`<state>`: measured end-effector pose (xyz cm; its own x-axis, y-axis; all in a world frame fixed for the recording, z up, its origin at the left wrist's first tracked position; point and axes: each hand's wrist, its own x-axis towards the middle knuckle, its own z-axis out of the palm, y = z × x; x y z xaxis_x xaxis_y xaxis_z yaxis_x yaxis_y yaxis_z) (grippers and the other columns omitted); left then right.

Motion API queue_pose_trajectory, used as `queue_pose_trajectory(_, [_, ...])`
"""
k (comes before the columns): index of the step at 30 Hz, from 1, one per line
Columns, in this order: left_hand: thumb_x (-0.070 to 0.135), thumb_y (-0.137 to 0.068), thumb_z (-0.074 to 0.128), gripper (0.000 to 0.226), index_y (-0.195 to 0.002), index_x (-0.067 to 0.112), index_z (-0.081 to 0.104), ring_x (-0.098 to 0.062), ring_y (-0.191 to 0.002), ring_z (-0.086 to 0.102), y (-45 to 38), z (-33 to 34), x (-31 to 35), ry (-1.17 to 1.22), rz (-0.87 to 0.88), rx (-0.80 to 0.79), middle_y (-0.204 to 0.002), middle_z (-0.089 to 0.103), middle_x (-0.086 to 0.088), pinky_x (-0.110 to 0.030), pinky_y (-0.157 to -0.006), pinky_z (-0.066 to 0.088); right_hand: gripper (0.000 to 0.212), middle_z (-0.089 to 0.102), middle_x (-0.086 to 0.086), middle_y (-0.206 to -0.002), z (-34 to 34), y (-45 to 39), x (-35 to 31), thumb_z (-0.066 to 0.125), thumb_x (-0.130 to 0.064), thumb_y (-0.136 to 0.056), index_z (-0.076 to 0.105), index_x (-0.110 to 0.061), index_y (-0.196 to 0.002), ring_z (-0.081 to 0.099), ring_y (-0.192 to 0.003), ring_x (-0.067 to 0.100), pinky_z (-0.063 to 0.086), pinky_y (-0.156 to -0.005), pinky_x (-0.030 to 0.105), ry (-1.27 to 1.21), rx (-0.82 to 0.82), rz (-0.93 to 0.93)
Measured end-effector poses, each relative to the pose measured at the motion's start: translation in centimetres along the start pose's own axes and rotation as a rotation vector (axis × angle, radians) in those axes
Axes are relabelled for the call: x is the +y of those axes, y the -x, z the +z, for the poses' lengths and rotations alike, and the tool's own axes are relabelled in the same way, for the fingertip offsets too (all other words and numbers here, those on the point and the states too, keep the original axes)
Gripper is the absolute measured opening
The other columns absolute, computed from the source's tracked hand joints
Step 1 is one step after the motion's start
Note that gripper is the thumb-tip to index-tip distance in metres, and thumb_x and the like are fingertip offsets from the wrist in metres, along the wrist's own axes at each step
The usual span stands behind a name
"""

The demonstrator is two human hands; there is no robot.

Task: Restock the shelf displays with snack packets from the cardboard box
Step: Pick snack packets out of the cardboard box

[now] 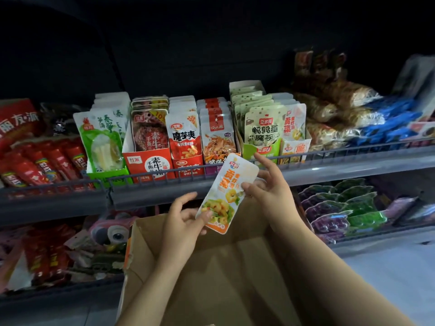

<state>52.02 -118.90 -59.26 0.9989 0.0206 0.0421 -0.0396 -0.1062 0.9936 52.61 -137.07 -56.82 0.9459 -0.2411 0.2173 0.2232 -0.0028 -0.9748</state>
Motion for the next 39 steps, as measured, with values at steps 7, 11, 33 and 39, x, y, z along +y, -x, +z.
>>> queue_pose_trajectory(7, [0.020,-0.085,0.066,0.004,-0.084,0.023,0.067,0.001,-0.078,0.066,-0.4,1.0,1.1,-0.192,0.071,-0.092,-0.083,0.071,0.008,-0.010,-0.062,0.049,0.017,0.074,0.007,-0.092,-1.2,-0.7,-0.6,0.066,-0.001,-0.084,0.068,-0.011,-0.097,0.071,-0.085,0.022,0.056,-0.078,0.039,-0.120,0.040,0.121])
queue_pose_trajectory(11, [0.023,-0.087,0.064,0.006,-0.091,0.026,0.068,0.005,-0.072,0.062,-1.8,2.7,4.1,-0.241,0.143,-0.157,-0.087,0.070,0.010,-0.008,-0.055,0.044,0.018,0.074,0.006,-0.092,-2.3,-0.9,-1.3,0.064,-0.003,-0.086,0.070,-0.013,-0.100,0.070,-0.083,0.018,0.056,-0.077,0.036,-0.117,0.065,0.087])
queue_pose_trajectory(33, [0.023,-0.086,0.068,0.022,-0.084,0.002,0.063,-0.018,-0.064,0.071,-11.1,16.3,18.1,-0.224,0.276,-0.176,-0.088,0.071,-0.008,-0.038,-0.073,0.059,0.042,0.064,-0.010,-0.119,-11.4,-5.4,-1.6,0.059,-0.015,-0.092,0.054,-0.022,-0.133,0.059,-0.106,0.001,0.049,-0.095,0.026,0.197,0.324,-0.102])
queue_pose_trajectory(39, [0.018,-0.085,0.068,0.013,-0.095,0.019,0.059,-0.010,-0.070,0.066,-13.2,18.1,18.7,-0.459,0.519,-0.160,-0.087,0.067,0.001,-0.029,-0.063,0.056,0.058,0.057,0.001,-0.132,-12.0,-7.1,-0.7,0.057,-0.005,-0.091,0.036,-0.013,-0.144,0.055,-0.118,0.007,0.042,-0.104,0.030,-0.151,0.195,0.033])
